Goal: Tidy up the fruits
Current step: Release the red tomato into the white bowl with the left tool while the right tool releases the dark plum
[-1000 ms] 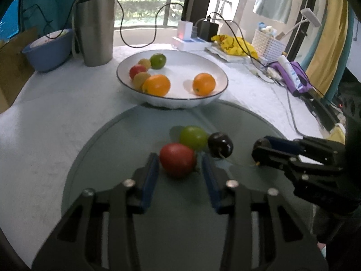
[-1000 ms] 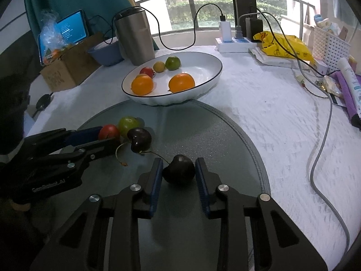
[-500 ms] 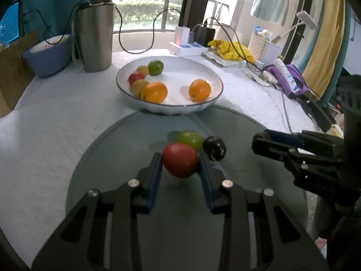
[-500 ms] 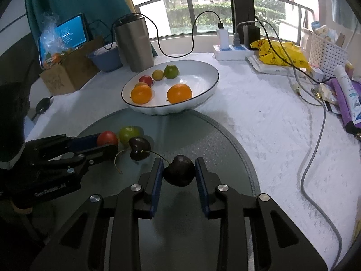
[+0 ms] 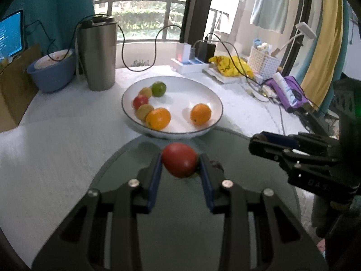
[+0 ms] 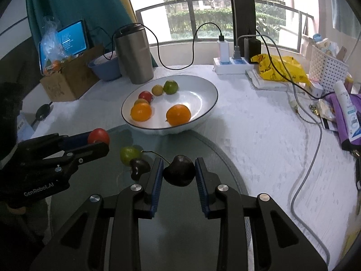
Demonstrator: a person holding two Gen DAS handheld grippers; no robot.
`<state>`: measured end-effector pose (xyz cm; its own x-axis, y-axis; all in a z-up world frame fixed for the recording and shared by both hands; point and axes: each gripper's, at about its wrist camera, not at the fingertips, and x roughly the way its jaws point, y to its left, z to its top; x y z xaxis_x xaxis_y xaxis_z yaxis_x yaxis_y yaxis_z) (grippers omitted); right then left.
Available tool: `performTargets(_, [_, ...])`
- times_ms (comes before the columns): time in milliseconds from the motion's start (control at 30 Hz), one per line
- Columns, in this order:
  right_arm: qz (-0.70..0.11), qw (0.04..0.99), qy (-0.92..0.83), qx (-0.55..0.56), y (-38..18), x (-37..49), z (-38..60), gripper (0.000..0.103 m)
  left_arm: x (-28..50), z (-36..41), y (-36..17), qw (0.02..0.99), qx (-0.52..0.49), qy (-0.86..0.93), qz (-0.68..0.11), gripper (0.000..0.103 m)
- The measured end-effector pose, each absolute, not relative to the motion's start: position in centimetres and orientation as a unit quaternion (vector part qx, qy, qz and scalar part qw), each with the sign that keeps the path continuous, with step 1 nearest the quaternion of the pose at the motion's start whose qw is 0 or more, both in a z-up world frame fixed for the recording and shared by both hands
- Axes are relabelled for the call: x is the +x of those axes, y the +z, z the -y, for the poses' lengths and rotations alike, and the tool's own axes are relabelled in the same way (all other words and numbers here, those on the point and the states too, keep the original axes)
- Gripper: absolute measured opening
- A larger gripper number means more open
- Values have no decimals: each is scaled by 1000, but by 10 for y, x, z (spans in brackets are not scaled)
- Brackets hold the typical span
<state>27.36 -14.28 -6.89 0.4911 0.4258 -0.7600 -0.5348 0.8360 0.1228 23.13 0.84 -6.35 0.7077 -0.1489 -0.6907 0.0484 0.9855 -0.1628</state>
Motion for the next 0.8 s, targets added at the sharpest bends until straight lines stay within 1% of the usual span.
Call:
performTargets(400, [-409, 868, 274, -60, -57, 296, 147, 31, 254, -6, -53, 924, -61, -54, -373, 35])
performTargets(800, [-409, 867, 277, -58, -56, 323, 145, 31, 280, -4, -58, 921, -63, -56, -380, 35])
